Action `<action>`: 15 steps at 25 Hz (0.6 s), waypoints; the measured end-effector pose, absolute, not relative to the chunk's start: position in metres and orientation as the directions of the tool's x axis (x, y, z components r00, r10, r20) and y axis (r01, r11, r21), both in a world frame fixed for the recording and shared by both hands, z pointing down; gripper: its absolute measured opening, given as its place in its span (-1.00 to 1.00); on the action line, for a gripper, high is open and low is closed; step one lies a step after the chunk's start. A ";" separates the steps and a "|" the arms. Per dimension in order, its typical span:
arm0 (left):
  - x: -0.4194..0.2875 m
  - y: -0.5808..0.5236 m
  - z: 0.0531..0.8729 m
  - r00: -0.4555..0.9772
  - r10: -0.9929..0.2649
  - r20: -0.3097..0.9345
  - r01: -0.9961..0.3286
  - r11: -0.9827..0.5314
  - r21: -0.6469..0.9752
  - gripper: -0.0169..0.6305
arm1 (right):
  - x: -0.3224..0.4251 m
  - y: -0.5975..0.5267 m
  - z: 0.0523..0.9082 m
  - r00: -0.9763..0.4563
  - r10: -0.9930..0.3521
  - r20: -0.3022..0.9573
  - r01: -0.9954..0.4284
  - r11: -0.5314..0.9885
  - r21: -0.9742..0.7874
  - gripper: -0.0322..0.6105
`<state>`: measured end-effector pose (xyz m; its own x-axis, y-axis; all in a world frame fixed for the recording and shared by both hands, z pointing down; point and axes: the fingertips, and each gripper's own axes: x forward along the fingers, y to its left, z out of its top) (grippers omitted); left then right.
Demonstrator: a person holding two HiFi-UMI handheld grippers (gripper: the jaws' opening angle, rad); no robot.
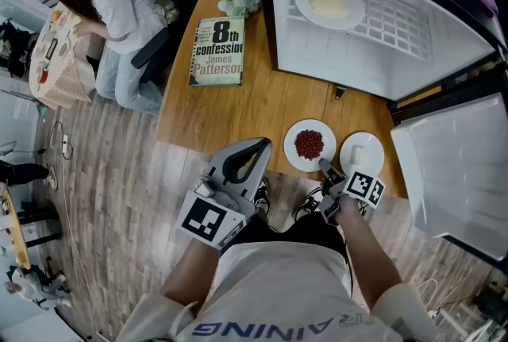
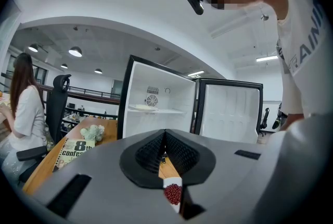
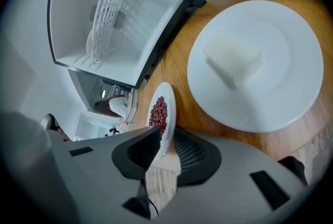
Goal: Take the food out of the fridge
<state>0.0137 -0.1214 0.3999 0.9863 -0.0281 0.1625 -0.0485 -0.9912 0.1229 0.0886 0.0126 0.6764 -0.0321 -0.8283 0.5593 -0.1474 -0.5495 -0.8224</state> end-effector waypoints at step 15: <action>0.010 -0.122 0.402 0.984 -0.033 0.172 -0.055 -0.991 0.125 -0.92 | 0.065 0.019 0.683 -0.128 -0.657 0.743 -0.631 -0.524 -0.572 -0.33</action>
